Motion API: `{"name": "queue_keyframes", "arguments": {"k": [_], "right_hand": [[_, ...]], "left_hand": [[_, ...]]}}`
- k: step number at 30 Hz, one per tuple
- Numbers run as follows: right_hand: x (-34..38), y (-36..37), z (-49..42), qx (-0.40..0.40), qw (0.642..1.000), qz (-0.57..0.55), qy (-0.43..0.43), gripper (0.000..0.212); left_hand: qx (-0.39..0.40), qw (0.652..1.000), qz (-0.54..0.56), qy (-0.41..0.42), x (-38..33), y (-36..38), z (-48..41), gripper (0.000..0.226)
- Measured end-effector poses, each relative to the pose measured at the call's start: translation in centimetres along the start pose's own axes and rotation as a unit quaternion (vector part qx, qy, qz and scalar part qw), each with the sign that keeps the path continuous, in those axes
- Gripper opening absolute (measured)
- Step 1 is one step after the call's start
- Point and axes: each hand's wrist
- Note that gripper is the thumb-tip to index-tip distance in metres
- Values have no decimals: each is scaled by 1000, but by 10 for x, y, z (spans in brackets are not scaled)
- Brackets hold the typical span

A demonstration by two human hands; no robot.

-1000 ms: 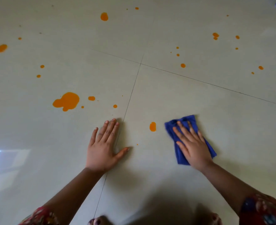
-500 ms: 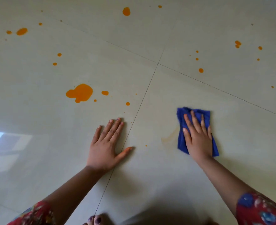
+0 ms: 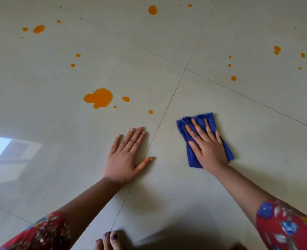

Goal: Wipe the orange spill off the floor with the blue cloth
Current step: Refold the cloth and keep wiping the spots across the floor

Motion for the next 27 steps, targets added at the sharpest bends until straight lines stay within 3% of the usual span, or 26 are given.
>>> {"name": "queue_keyframes", "arguments": {"k": [2, 4, 6, 8, 10, 12, 14, 16, 18, 21, 23, 27], "right_hand": [[33, 8, -12, -16, 1000, -11, -6, 52], [53, 17, 3, 22, 992, 8, -126, 52], [45, 15, 25, 87, 960, 23, -266, 52], [20, 6, 24, 111, 937, 31, -330, 50], [-3, 1, 5, 92, 957, 32, -273, 49], [-5, -2, -25, 47, 988, 19, -149, 51], [19, 1, -56, 5, 998, 3, -62, 52], [57, 9, -76, -6, 999, -24, -40, 53], [85, 18, -73, 10, 993, -11, -115, 52], [69, 16, -41, 94, 950, 16, -296, 50], [39, 7, -46, 101, 942, 19, -318, 49], [29, 4, -88, 2, 999, -16, -45, 51]], "left_hand": [[-2, 1000, 14, 5, 2, 1, 0, 67], [-10, 999, 47, 6, 3, 0, 0, 61], [-18, 997, 69, 2, 7, -3, 2, 60], [-25, 997, 68, -13, 13, -6, 4, 61], [-29, 997, 60, -33, 22, -7, 6, 60], [-35, 997, 49, -55, 34, -9, 9, 60], [-43, 996, 41, -70, 43, -10, 8, 59], [-56, 994, 31, -87, 54, -13, 4, 58], [-73, 990, 17, -118, 70, -18, -1, 58], [-78, 982, 16, -171, 90, -18, -2, 58], [-78, 978, 25, -193, 97, -16, -1, 59], [-79, 977, 21, -198, 96, -12, -3, 60]]}}
Point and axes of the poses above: each hand's wrist, its own z-axis away from the middle knuckle, its own y-axis out of the palm, x = y × z, and after that the axes turned 8 degrees about -z, right-handed
